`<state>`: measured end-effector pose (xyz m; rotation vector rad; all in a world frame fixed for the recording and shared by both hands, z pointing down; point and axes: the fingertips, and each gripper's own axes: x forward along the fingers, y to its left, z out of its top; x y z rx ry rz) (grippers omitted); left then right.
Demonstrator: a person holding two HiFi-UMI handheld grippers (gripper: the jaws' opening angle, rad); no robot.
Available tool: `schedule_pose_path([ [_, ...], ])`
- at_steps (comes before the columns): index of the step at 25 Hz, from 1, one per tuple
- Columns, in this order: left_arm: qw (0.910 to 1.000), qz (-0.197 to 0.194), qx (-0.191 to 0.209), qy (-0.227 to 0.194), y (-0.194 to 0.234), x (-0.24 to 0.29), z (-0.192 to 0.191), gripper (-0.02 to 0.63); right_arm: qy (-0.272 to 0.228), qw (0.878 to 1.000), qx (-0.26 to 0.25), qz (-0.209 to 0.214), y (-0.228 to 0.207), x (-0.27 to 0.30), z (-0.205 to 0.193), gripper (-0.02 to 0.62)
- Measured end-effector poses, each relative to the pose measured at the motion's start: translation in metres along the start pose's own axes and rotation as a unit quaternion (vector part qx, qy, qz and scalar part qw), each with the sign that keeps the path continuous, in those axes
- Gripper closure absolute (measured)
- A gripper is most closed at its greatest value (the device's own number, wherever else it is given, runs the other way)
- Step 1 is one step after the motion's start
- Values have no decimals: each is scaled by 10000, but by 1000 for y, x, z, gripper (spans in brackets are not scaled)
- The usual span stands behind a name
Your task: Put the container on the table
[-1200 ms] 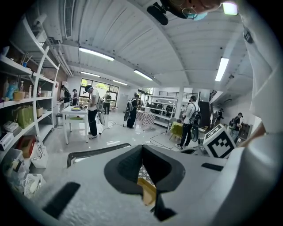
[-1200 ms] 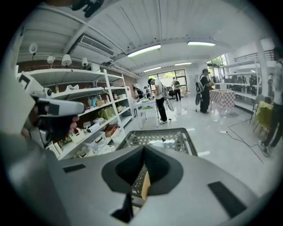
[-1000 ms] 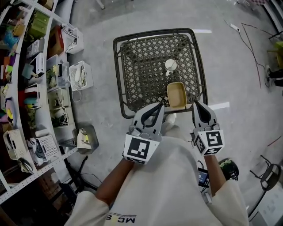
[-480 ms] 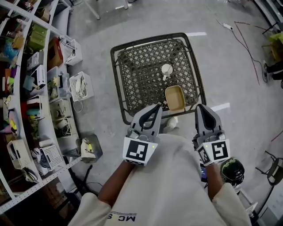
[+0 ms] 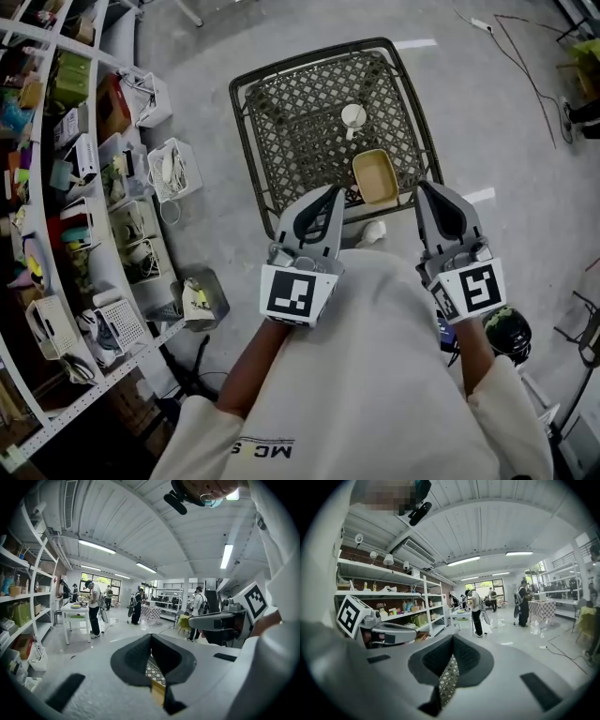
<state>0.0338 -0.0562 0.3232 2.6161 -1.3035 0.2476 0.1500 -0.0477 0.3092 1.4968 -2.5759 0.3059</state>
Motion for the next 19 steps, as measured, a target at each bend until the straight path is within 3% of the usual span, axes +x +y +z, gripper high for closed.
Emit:
schedule_pose_path([
  [4,10000,-18,-17,39,-3,1,-2,583,19,10000,33,12,1,-2,-2,578],
  [8,9997,-113,230,9,-5,1,-5,583,-40,9999,132,-74,2,-7,-2,578],
  [11,9999,-118,76,21,-9,2,-2,583,-67,9998,156,-133,3,-10,-1,578],
  [15,9995,-215,226,26,-12,3,-6,583,-29,9998,145,-127,4,-12,-5,578],
  [19,9998,-178,28,22,-16,4,-2,583,-39,9998,138,-146,2,-14,-6,578],
])
